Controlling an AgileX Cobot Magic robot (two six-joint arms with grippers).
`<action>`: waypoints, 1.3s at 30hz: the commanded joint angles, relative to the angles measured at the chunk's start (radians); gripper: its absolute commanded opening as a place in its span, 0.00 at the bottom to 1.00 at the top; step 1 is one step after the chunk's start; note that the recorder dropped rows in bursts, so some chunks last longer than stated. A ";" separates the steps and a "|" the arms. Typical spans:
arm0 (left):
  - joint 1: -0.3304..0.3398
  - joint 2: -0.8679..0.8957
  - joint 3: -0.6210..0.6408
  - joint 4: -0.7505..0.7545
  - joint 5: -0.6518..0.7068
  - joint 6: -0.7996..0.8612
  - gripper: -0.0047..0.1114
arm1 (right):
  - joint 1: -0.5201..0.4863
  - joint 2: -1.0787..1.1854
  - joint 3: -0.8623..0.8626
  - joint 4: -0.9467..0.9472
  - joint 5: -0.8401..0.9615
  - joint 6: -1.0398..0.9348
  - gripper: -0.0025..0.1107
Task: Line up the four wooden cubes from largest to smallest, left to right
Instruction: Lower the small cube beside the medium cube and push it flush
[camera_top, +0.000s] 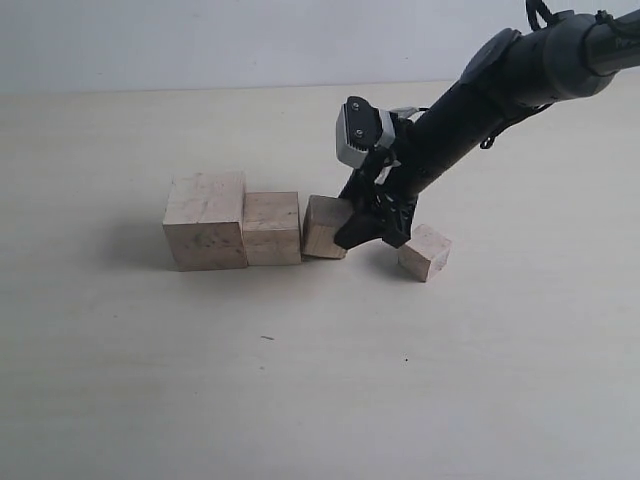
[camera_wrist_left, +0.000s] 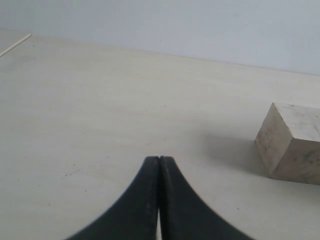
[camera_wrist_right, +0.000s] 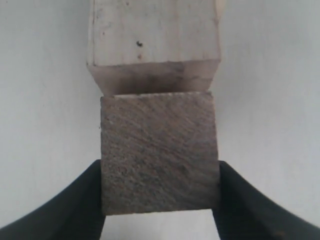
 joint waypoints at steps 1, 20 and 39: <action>-0.006 -0.005 0.003 0.002 -0.007 0.001 0.04 | 0.000 0.026 0.002 0.020 -0.006 -0.012 0.02; -0.006 -0.005 0.003 0.002 -0.007 0.001 0.04 | 0.000 0.026 0.002 -0.029 0.025 -0.020 0.25; -0.006 -0.005 0.003 0.002 -0.007 0.001 0.04 | 0.000 -0.061 0.000 0.013 0.017 0.052 0.56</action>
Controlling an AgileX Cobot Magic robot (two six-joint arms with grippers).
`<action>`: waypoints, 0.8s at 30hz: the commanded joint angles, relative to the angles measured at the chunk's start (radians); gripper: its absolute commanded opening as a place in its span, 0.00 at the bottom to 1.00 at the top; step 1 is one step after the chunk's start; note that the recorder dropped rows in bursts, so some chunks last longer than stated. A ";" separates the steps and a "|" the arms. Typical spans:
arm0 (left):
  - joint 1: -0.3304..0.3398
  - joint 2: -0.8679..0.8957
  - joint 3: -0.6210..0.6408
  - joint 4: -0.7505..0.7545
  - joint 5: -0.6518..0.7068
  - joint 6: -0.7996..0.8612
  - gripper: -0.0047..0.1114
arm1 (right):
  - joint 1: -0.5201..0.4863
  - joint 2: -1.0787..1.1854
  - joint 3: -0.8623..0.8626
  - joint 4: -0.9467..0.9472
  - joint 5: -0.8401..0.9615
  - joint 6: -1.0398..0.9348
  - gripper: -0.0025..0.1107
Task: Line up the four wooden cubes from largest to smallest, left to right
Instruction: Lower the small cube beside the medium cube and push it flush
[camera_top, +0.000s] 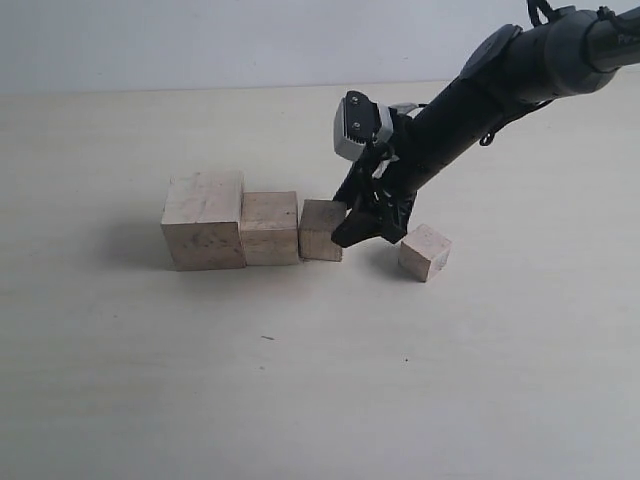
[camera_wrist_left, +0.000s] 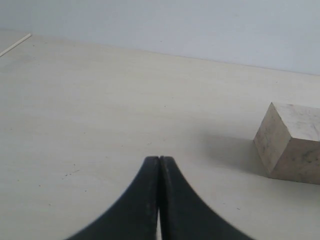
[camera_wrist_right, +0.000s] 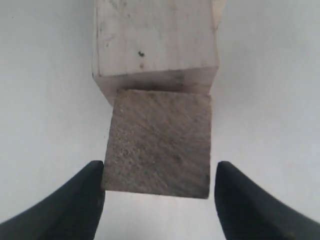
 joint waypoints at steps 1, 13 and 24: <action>-0.006 -0.005 0.003 0.002 -0.007 0.001 0.04 | 0.000 -0.047 0.002 0.006 0.003 0.018 0.56; -0.006 -0.005 0.003 0.002 -0.007 0.001 0.04 | -0.002 -0.085 0.002 -0.188 -0.085 0.216 0.56; -0.006 -0.005 0.003 0.002 -0.007 0.001 0.04 | -0.002 -0.032 0.002 -0.134 -0.143 0.216 0.56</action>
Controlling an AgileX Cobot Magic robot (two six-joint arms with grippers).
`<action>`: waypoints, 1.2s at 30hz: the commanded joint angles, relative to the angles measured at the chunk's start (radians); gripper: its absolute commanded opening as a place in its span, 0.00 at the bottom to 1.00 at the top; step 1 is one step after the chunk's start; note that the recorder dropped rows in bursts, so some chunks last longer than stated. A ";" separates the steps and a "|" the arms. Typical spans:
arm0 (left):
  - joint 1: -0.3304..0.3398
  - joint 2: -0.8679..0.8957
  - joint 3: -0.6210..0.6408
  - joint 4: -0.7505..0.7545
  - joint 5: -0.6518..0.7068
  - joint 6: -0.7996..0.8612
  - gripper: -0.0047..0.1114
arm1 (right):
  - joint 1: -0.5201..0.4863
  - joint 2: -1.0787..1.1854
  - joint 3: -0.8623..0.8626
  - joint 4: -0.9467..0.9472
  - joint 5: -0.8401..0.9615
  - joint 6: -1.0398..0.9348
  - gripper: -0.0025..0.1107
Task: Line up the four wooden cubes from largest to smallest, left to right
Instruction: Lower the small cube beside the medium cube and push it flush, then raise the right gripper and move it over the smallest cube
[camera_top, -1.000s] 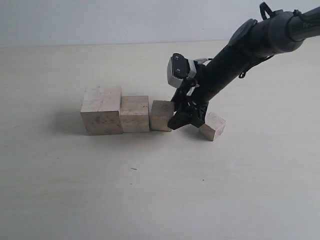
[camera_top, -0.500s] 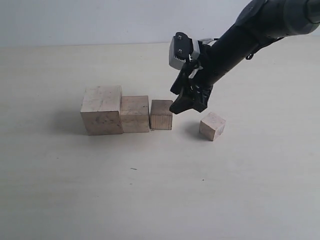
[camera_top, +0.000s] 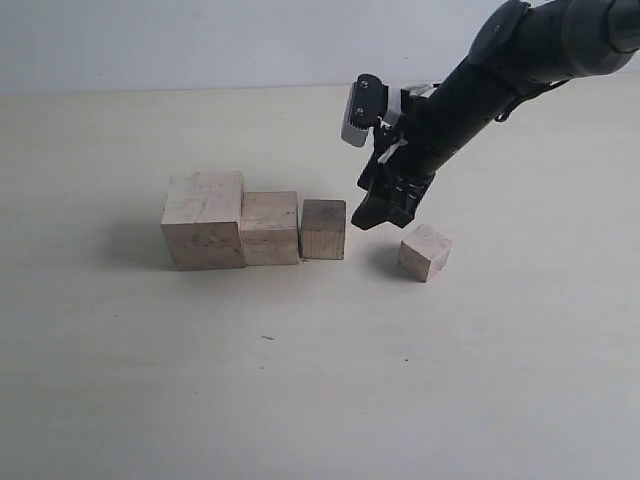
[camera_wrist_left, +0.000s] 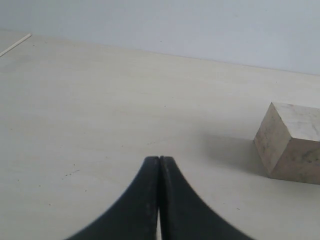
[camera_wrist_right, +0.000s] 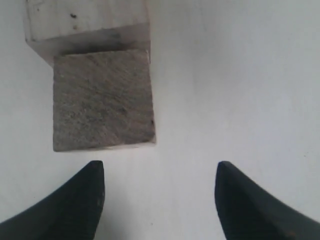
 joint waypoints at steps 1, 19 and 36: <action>-0.006 -0.005 0.003 0.002 -0.007 0.001 0.04 | -0.002 0.012 0.002 0.051 -0.039 0.006 0.56; -0.006 -0.005 0.003 0.002 -0.007 0.001 0.04 | -0.002 0.002 0.002 0.074 -0.051 0.035 0.56; -0.006 -0.005 0.003 0.002 -0.007 0.001 0.04 | -0.002 -0.411 0.002 -0.341 0.200 0.952 0.45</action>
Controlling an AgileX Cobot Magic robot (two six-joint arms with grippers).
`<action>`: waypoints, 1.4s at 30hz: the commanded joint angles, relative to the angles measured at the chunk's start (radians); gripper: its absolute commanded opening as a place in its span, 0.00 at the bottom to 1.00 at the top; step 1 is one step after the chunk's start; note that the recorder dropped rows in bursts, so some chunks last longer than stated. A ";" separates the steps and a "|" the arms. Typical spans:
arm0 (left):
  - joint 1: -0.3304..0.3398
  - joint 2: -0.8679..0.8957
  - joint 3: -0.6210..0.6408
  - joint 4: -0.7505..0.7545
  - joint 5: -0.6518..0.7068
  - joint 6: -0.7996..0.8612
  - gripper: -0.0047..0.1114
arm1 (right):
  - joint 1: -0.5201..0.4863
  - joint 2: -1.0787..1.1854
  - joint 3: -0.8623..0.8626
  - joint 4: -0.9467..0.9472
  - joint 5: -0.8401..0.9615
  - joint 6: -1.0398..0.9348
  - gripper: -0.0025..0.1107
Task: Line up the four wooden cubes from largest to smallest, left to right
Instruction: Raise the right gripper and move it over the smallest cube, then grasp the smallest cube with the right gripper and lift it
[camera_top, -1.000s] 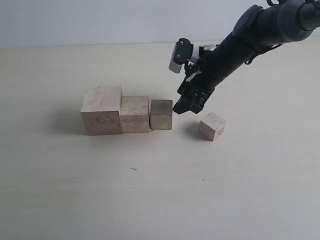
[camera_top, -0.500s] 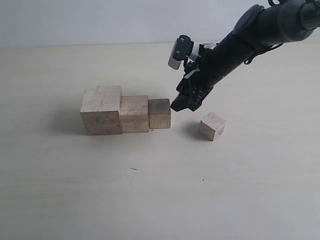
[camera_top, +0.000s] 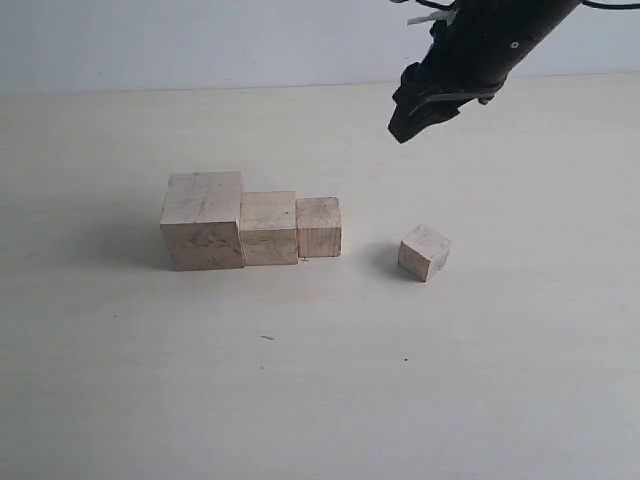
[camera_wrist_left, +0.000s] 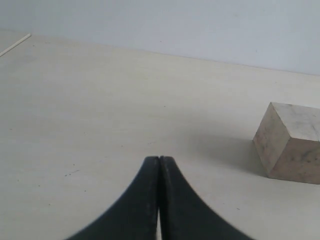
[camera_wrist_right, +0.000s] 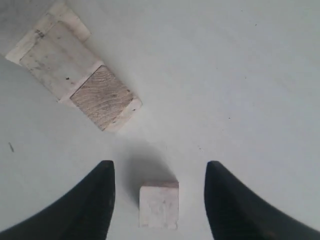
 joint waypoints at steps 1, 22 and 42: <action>-0.006 -0.005 0.003 0.002 -0.007 0.001 0.04 | -0.002 -0.082 0.002 -0.069 0.095 0.088 0.45; -0.006 -0.005 0.003 0.002 -0.007 0.001 0.04 | 0.000 -0.044 0.441 0.124 -0.295 -0.151 0.55; -0.006 -0.005 0.003 0.002 -0.007 0.001 0.04 | 0.000 0.079 0.416 0.079 -0.345 -0.149 0.14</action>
